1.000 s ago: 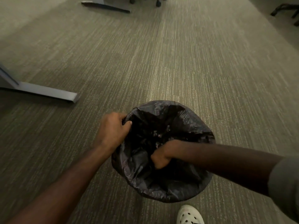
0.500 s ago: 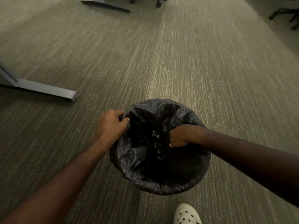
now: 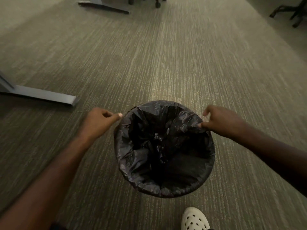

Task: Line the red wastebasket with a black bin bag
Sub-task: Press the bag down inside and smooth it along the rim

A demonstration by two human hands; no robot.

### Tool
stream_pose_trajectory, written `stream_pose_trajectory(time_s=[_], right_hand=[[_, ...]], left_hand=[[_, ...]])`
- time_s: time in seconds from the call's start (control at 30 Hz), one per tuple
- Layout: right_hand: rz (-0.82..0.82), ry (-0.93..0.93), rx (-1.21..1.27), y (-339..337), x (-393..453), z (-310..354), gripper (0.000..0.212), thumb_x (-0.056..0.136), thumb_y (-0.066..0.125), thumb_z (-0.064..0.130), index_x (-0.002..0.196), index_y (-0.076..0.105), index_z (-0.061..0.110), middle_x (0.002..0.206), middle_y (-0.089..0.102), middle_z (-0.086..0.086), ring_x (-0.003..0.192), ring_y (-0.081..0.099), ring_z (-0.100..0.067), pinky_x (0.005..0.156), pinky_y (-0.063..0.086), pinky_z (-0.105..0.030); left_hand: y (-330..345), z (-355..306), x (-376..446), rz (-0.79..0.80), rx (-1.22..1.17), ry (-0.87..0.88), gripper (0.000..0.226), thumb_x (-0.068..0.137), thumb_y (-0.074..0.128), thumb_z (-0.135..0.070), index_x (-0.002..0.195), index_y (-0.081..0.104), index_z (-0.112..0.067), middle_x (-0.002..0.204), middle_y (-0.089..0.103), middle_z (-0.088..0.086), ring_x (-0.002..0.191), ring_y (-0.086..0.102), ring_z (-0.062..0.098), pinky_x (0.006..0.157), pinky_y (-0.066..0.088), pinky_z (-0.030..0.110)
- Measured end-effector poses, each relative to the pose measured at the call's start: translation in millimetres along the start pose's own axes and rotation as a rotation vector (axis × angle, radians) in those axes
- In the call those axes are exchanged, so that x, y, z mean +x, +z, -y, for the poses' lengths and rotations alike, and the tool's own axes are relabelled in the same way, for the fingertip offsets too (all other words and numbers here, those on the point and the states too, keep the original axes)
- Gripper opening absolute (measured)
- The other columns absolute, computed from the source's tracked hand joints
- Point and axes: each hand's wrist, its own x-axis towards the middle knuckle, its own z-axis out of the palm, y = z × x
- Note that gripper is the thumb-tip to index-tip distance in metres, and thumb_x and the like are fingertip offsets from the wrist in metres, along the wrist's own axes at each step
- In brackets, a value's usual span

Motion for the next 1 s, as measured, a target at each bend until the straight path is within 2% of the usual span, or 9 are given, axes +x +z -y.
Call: stream_pose_trajectory(time_s=[0.07, 0.13, 0.27, 0.4, 0.5, 0.63, 0.77, 0.9, 1.0], right_hand=[[0.166, 0.13, 0.245, -2, 0, -13, 0.036, 0.083, 0.08, 0.038, 0.103, 0.064, 0.012, 0.094, 0.07, -0.006, 0.083, 0.071, -0.026, 0.07, 0.063, -0.043], [0.282, 0.175, 0.429, -2, 1, -20, 0.027, 0.086, 0.08, 0.029, 0.094, 0.069, 0.006, 0.089, 0.074, -0.014, 0.075, 0.073, -0.026, 0.063, 0.064, -0.037], [0.372, 0.19, 0.555, 3, 2, -24, 0.02, 0.089, 0.076, 0.017, 0.094, 0.071, -0.002, 0.086, 0.076, -0.02, 0.061, 0.071, -0.021, 0.051, 0.058, -0.028], [0.391, 0.222, 0.699, 6, 2, -23, 0.021, 0.093, 0.07, 0.009, 0.105, 0.068, -0.007, 0.092, 0.078, -0.024, 0.065, 0.075, -0.026, 0.051, 0.059, -0.029], [0.361, 0.198, 0.807, 7, 6, -16, 0.02, 0.094, 0.067, 0.009, 0.107, 0.068, -0.006, 0.097, 0.078, -0.023, 0.078, 0.078, -0.034, 0.055, 0.061, -0.033], [0.283, 0.143, 0.924, 3, 23, 8, 0.018, 0.095, 0.066, 0.012, 0.105, 0.069, -0.003, 0.092, 0.077, -0.018, 0.067, 0.077, -0.022, 0.052, 0.058, -0.028], [0.173, 0.061, 0.938, 4, 55, 49, 0.023, 0.093, 0.067, 0.014, 0.105, 0.07, -0.005, 0.098, 0.075, -0.019, 0.08, 0.073, -0.026, 0.057, 0.06, -0.032], [0.084, -0.03, 0.914, 3, 102, 105, 0.018, 0.091, 0.068, 0.012, 0.095, 0.069, -0.005, 0.091, 0.07, -0.019, 0.078, 0.069, -0.024, 0.059, 0.058, -0.032], [0.014, -0.118, 0.864, -2, 141, 156, 0.017, 0.09, 0.07, 0.013, 0.09, 0.07, -0.004, 0.085, 0.066, -0.019, 0.078, 0.065, -0.027, 0.068, 0.057, -0.043]], left_hand=[[-12, 5, 3, 0.206, -0.026, -0.152, 0.037, 0.083, 0.075, -0.048, 0.083, 0.077, -0.011, 0.074, 0.078, 0.007, 0.064, 0.073, 0.024, 0.058, 0.057, 0.033], [-17, 7, 3, 0.392, -0.036, -0.266, 0.038, 0.08, 0.078, -0.047, 0.084, 0.079, -0.009, 0.076, 0.08, 0.009, 0.067, 0.078, 0.027, 0.06, 0.061, 0.036], [-13, 5, 2, 0.452, -0.152, -0.32, 0.031, 0.083, 0.079, -0.032, 0.088, 0.079, -0.001, 0.084, 0.08, 0.018, 0.077, 0.078, 0.034, 0.067, 0.064, 0.042], [-9, 6, 0, 0.407, -0.215, -0.328, 0.026, 0.088, 0.074, -0.022, 0.09, 0.077, 0.004, 0.085, 0.078, 0.024, 0.068, 0.076, 0.031, 0.057, 0.062, 0.036], [-11, 12, -2, 0.355, -0.264, -0.329, 0.024, 0.091, 0.072, -0.02, 0.092, 0.076, 0.004, 0.083, 0.078, 0.022, 0.064, 0.076, 0.028, 0.054, 0.06, 0.034], [-26, 26, -3, 0.263, -0.376, -0.334, 0.023, 0.09, 0.072, -0.021, 0.094, 0.075, 0.001, 0.082, 0.08, 0.017, 0.064, 0.077, 0.025, 0.051, 0.06, 0.033], [-48, 40, -1, 0.104, -0.463, -0.331, 0.026, 0.089, 0.074, -0.021, 0.096, 0.073, 0.004, 0.077, 0.08, 0.015, 0.064, 0.077, 0.025, 0.049, 0.06, 0.033], [-74, 49, 8, -0.093, -0.484, -0.312, 0.024, 0.089, 0.073, -0.02, 0.089, 0.072, 0.004, 0.077, 0.077, 0.017, 0.057, 0.075, 0.02, 0.047, 0.058, 0.031], [-99, 54, 20, -0.217, -0.53, -0.321, 0.02, 0.091, 0.071, -0.017, 0.08, 0.068, 0.0, 0.076, 0.072, 0.017, 0.048, 0.071, 0.017, 0.041, 0.055, 0.028]])
